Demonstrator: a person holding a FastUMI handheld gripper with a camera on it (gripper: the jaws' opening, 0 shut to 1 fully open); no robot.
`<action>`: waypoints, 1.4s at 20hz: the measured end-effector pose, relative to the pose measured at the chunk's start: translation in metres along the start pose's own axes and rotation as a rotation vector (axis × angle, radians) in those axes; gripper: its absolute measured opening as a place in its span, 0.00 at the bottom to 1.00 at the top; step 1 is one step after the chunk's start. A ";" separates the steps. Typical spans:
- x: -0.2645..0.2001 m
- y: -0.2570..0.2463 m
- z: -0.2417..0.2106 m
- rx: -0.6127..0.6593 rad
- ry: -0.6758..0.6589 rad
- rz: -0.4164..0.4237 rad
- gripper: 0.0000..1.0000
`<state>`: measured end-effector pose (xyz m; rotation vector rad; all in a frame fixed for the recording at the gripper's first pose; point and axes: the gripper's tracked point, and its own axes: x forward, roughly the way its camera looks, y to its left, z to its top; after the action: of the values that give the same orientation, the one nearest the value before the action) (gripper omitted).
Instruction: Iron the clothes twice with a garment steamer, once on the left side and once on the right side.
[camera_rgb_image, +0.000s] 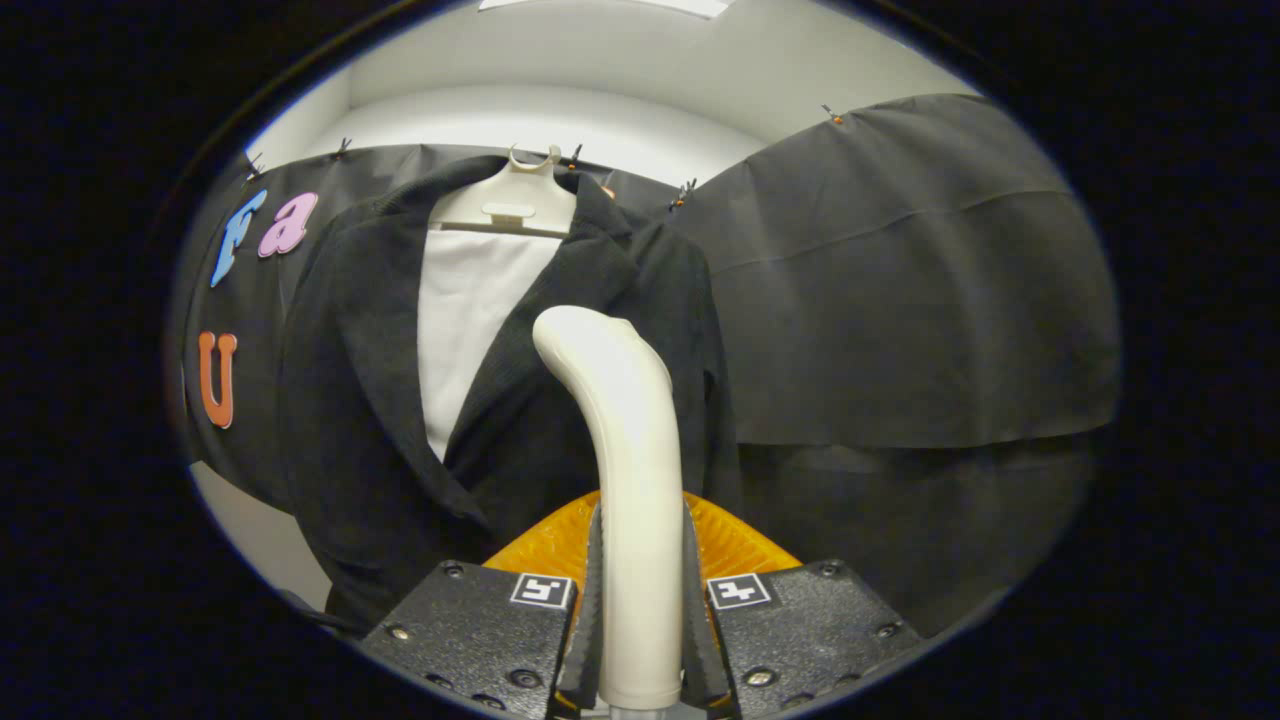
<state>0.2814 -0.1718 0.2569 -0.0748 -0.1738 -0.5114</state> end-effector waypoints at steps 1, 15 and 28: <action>-0.001 0.000 -0.006 0.002 0.015 0.001 0.36; -0.030 -0.011 -0.088 0.018 0.188 -0.001 0.36; -0.054 -0.008 -0.154 -0.033 0.285 0.007 0.36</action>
<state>0.2542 -0.1707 0.0956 -0.0339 0.1133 -0.5126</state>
